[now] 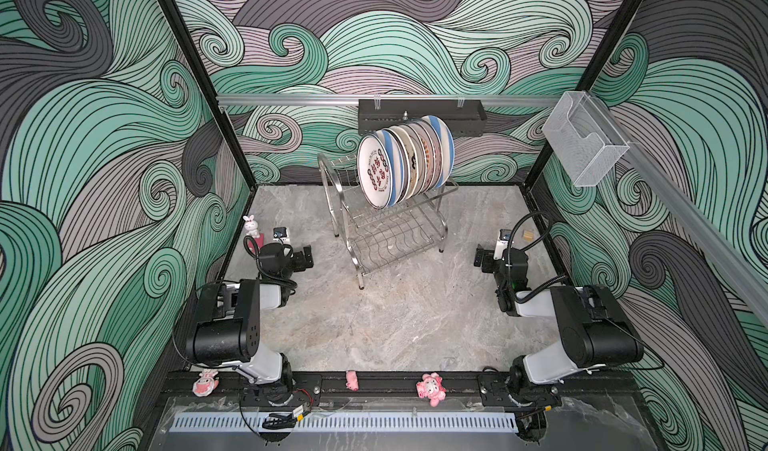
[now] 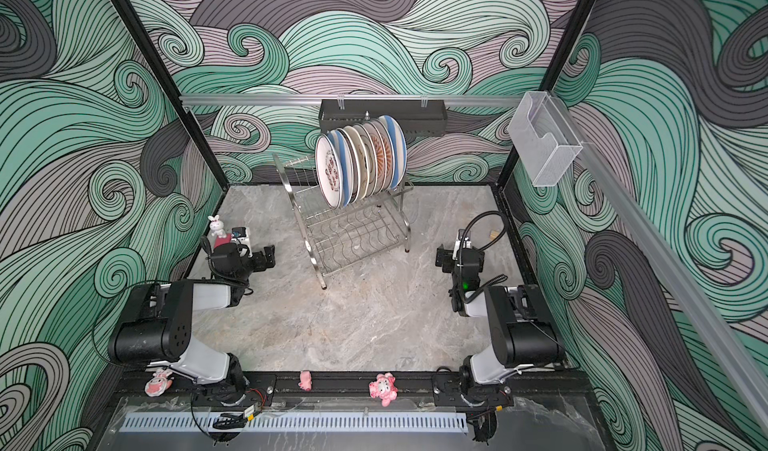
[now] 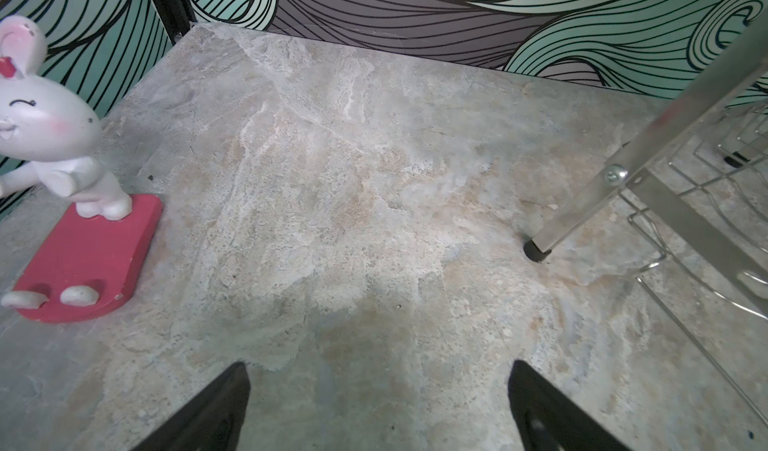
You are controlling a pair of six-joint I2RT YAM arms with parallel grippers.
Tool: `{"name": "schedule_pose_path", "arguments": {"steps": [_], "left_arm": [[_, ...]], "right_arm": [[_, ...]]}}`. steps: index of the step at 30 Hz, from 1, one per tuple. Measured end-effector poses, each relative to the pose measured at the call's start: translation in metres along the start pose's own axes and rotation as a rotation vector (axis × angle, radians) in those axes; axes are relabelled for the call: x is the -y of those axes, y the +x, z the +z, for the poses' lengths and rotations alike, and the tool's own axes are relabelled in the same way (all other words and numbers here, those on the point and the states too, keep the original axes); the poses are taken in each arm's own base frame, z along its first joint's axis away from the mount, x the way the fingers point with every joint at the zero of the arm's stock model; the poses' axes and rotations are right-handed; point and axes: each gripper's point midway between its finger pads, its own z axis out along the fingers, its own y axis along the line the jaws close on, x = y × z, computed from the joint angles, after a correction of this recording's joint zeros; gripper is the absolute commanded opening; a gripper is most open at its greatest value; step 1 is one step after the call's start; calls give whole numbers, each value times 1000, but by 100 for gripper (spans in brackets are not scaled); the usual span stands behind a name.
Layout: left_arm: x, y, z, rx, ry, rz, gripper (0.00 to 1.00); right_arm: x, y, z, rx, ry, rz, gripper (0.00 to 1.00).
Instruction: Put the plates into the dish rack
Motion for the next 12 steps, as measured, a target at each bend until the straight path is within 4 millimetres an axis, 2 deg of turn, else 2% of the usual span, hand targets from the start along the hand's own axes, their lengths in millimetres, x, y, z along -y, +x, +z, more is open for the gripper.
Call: {"name": "schedule_pose_path", "arguments": {"steps": [12], "left_arm": [[0, 1, 0, -4, 0, 0, 99]], "right_arm": [[0, 0, 0, -3, 0, 0, 100]]}}
